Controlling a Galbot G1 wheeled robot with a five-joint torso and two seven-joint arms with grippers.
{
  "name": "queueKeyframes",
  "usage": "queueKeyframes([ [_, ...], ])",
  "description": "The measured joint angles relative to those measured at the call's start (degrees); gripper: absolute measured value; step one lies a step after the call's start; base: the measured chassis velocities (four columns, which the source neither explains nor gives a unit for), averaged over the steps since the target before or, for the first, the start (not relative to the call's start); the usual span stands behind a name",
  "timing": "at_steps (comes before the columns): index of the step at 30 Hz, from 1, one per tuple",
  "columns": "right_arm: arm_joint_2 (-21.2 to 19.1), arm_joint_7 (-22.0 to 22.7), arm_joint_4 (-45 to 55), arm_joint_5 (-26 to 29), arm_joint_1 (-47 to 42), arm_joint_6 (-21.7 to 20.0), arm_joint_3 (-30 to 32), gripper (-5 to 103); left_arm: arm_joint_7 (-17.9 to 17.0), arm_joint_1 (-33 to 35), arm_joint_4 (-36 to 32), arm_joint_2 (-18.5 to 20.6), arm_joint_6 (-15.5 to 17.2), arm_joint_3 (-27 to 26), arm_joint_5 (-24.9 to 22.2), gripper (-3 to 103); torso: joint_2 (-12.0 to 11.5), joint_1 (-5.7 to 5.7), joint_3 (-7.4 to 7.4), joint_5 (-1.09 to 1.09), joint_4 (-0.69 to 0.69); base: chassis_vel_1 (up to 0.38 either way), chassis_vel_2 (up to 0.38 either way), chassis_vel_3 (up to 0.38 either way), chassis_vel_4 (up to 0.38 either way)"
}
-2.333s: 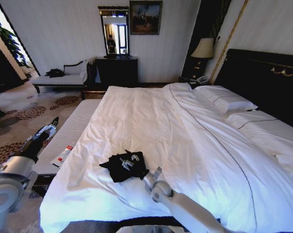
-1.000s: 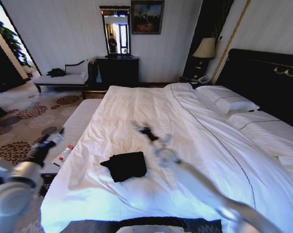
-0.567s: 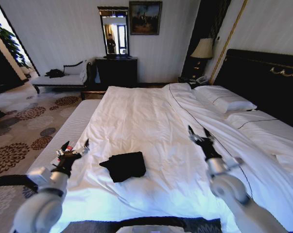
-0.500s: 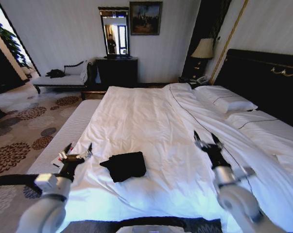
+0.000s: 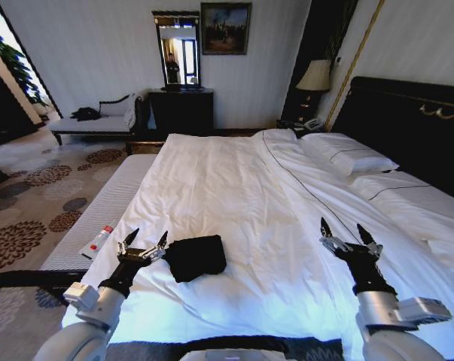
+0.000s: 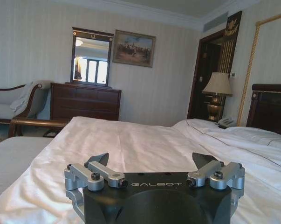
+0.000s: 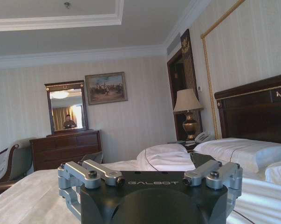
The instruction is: Fold the clothes on the bed.
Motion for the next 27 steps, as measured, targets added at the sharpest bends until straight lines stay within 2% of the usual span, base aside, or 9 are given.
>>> queueKeyframes([
  [27, -0.2, -0.1, -0.6, 0.3, 0.6, 0.0, -0.6, 100, -0.2, -0.2, -0.1, 0.0, 0.2, -0.2, -0.2, 100, 0.0, 0.0, 0.0, 0.0, -0.01, 0.0, 0.0, 0.0, 0.0],
])
